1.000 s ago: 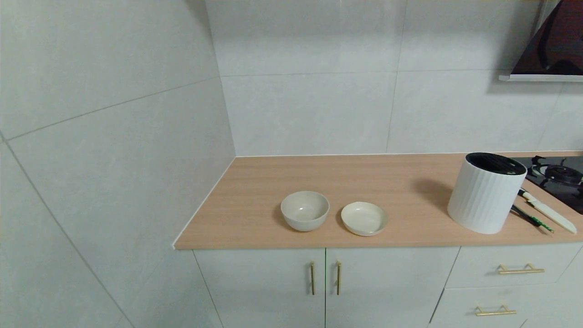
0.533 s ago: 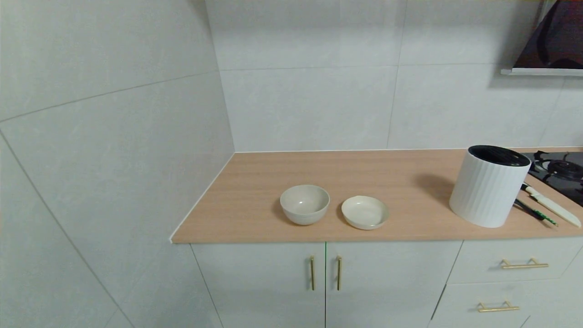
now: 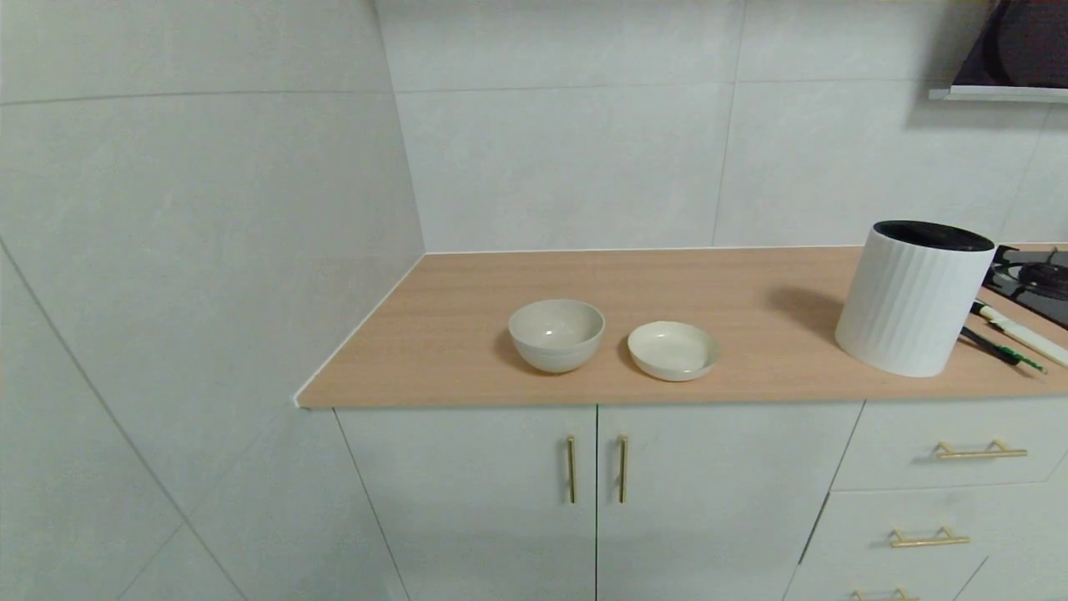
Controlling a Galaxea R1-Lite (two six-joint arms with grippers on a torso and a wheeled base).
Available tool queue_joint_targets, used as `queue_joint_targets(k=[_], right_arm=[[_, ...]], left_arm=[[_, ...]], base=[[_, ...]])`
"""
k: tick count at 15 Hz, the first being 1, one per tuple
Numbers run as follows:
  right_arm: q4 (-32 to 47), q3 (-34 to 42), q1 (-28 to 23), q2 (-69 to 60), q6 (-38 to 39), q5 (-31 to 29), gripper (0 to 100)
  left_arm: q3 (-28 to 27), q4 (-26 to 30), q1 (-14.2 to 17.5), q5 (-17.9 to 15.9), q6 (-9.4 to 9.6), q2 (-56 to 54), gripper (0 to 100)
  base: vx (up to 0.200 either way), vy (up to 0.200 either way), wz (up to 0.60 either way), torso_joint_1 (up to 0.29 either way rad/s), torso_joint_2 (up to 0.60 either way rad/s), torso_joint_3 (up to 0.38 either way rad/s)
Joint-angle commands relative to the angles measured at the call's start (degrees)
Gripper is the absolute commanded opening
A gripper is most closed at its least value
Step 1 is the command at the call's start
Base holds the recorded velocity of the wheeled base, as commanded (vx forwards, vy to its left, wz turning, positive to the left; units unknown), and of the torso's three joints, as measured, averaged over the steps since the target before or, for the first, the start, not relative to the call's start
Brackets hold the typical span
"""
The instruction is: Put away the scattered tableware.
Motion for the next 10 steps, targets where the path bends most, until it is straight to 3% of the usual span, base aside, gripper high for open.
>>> queue_joint_targets(k=[1, 10], right_arm=[[-0.02, 0.0, 0.02, 0.07, 0.0, 0.01, 100], [-0.02, 0.0, 0.02, 0.07, 0.0, 0.01, 100]], left_arm=[[0.0, -0.01, -0.01, 0.01, -0.01, 0.0, 100], [0.0, -0.01, 0.08, 0.01, -0.01, 0.0, 100]], base=[[0.0, 0.0, 0.0, -0.227, 0.52, 0.29], [0.0, 0.0, 0.0, -0.2, 0.5, 0.293]])
